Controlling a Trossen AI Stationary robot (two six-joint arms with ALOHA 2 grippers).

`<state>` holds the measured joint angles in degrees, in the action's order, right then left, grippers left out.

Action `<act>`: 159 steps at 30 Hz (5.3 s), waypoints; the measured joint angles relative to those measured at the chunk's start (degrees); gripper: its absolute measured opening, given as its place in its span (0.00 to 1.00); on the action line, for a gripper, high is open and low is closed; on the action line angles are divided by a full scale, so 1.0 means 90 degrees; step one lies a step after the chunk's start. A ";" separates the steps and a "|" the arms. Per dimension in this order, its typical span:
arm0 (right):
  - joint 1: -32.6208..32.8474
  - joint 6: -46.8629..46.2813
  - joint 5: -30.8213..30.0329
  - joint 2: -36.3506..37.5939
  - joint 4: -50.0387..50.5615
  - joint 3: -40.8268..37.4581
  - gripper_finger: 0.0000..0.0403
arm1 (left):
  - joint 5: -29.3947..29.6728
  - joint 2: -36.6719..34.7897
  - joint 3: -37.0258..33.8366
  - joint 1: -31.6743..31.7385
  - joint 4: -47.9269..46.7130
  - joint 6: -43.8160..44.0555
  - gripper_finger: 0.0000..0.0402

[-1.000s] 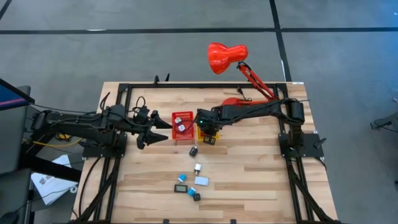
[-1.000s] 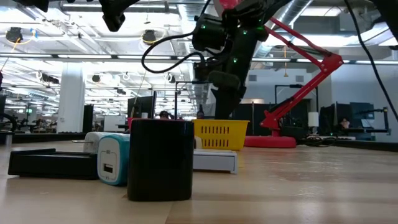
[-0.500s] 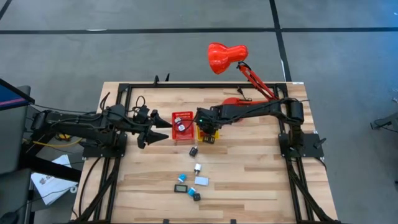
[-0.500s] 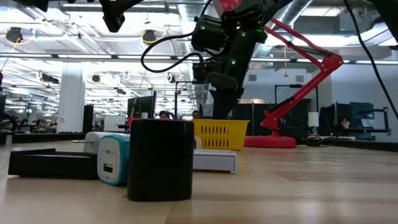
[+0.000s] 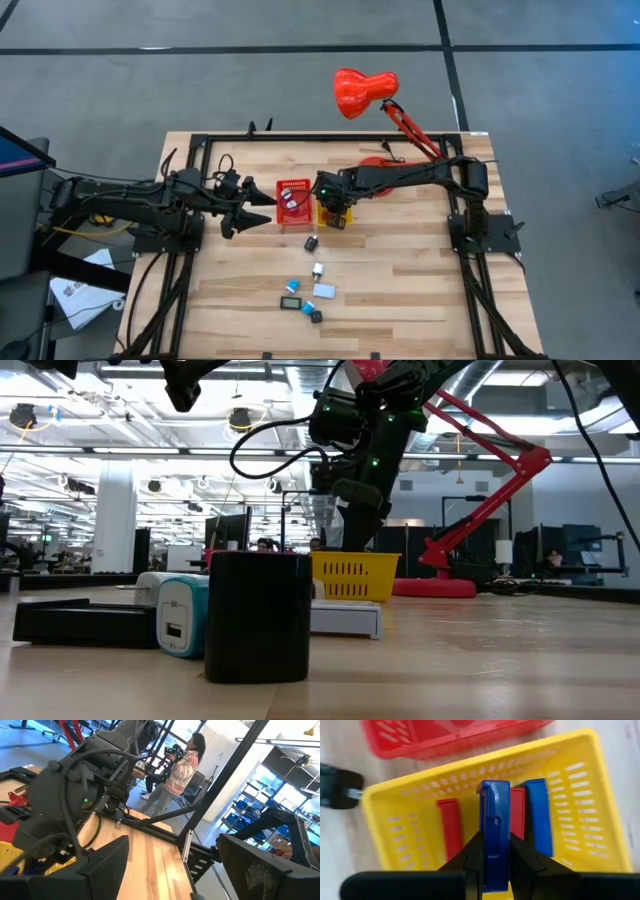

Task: Pick & Place Office items
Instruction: Put the blue digital timer into the yellow basket, then put the top light blue charger adapter into the red basket

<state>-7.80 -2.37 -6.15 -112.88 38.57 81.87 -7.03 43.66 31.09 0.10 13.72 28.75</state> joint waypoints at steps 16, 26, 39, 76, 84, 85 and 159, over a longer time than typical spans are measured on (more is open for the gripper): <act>0.0033 -0.0022 0.0009 0.0005 -0.0170 -0.0130 0.13 | 0.0117 0.0000 0.0000 -0.0001 -0.0001 0.0000 0.75; 0.0074 -0.0022 0.0007 0.0012 -0.0276 -0.0318 0.13 | 0.0117 0.0000 0.0000 0.0000 -0.0002 -0.0002 0.75; 0.0114 -0.0019 -0.0013 0.0024 -0.0504 -0.0481 0.15 | 0.0121 0.0002 0.0000 0.0000 -0.0002 -0.0002 0.75; 0.0156 -0.0002 0.0012 0.0000 -0.0644 -0.0566 0.16 | 0.0352 0.0002 0.0002 -0.0002 0.0000 -0.0170 0.75; 0.0152 0.0265 0.0012 0.0000 -0.0641 -0.0563 0.27 | 0.0352 0.0002 0.0002 -0.0001 0.0000 -0.0170 0.75; 0.0152 0.0265 0.0012 0.0000 -0.0641 -0.0563 0.28 | 0.0352 0.0002 0.0002 0.0000 0.0000 -0.0170 0.75; 0.3443 -0.2693 -0.2494 0.2514 -0.1044 -0.2380 0.35 | -0.0009 0.2837 0.0000 -0.2869 0.1902 0.0956 0.85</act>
<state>23.18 -26.61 -28.60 -90.26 29.17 60.45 -7.10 69.19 31.09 -25.73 30.83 37.36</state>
